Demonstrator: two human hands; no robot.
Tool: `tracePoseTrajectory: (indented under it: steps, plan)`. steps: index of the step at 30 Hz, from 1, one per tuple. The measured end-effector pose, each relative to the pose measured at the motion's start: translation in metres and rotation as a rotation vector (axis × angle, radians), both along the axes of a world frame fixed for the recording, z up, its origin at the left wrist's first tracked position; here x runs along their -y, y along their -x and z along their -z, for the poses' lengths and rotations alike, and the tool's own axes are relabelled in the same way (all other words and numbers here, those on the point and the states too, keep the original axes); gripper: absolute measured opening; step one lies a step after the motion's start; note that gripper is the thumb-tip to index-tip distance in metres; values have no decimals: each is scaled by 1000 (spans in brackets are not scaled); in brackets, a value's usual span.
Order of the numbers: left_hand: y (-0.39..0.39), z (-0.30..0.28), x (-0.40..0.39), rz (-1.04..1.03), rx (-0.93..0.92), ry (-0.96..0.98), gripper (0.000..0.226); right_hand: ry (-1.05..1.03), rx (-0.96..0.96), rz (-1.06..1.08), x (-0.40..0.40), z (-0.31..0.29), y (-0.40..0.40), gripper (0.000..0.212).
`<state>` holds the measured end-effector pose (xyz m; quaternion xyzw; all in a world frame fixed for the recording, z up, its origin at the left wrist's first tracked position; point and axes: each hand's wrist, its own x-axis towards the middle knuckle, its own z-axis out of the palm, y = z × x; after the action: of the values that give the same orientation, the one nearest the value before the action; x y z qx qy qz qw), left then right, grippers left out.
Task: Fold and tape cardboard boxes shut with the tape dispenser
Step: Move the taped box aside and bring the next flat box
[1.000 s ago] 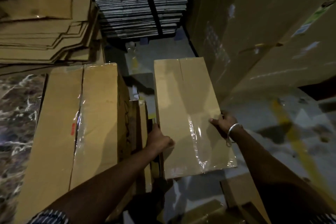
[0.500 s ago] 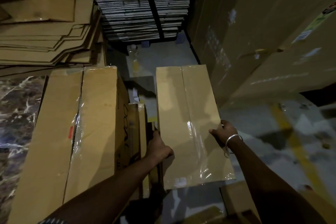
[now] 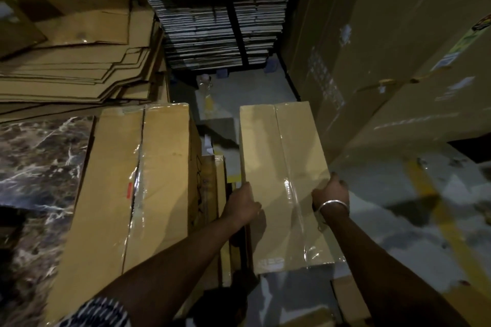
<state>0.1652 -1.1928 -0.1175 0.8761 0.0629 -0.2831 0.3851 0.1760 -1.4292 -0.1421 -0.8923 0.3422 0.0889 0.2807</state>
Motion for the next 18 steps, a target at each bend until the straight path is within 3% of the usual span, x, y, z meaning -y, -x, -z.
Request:
tracePoseTrajectory:
  steps: [7, 14, 18]
  plan:
    - [-3, -60, -41, -136, 268, 90, 37, 83, 252, -280, -96, -40, 0, 35]
    - [-2, -95, -138, -329, 437, 206, 35, -52, 307, -461, -216, -97, -2, 25]
    - [9, -107, -213, -424, 502, 281, 31, -26, 335, -600, -296, -116, 2, 23]
